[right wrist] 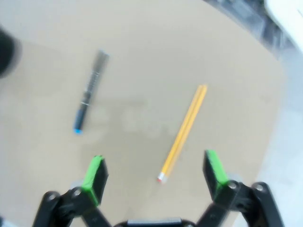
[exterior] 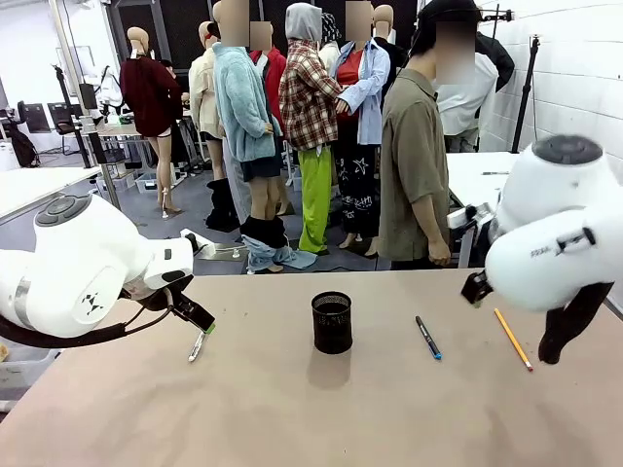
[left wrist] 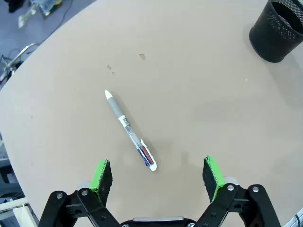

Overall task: Place the pens into the pen holder.
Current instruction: Pick up a writing instrument from the table and place it into the Pen holder.

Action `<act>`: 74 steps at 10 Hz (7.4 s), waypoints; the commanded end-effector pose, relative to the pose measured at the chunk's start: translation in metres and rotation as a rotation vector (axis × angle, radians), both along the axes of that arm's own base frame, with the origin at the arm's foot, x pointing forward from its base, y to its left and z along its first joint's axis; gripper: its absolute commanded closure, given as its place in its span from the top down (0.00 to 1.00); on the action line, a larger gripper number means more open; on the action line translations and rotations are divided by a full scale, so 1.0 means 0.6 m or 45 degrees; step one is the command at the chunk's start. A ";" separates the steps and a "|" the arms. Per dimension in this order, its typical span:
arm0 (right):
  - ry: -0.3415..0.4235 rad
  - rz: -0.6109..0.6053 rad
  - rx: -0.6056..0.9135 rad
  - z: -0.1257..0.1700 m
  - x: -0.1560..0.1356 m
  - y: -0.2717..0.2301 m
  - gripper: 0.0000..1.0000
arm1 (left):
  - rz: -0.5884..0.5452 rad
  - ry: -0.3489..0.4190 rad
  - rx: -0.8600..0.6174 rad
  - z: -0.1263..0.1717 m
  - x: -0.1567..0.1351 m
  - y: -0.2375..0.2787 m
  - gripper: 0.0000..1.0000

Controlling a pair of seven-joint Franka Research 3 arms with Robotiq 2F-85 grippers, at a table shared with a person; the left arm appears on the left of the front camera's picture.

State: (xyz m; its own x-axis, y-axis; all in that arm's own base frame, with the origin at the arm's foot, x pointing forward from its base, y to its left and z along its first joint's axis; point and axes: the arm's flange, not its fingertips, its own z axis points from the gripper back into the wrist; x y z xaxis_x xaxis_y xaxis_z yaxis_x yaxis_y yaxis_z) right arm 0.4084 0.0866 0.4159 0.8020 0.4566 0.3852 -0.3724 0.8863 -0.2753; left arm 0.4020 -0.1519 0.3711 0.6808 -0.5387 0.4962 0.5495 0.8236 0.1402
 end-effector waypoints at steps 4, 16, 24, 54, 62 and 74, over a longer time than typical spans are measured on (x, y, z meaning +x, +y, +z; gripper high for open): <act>0.374 -0.164 0.065 0.007 0.090 -0.034 1.00 | 0.003 0.000 -0.001 0.000 0.001 0.002 1.00; 0.605 -0.359 0.158 -0.179 0.181 -0.071 1.00 | 0.003 0.000 -0.001 0.000 0.001 0.002 1.00; 0.635 -0.409 0.187 -0.207 0.190 -0.097 0.49 | 0.003 0.000 -0.001 0.000 0.001 0.002 1.00; -0.438 1.265 1.127 0.054 0.196 0.178 0.00 | 0.003 0.000 -0.001 0.000 0.001 0.002 1.00; -0.203 1.496 1.266 -0.056 0.208 0.260 0.00 | 0.003 0.000 -0.001 0.000 0.001 0.002 1.00; -0.092 1.435 1.180 -0.167 0.243 0.265 0.37 | 0.003 0.000 -0.001 0.000 0.001 0.002 1.00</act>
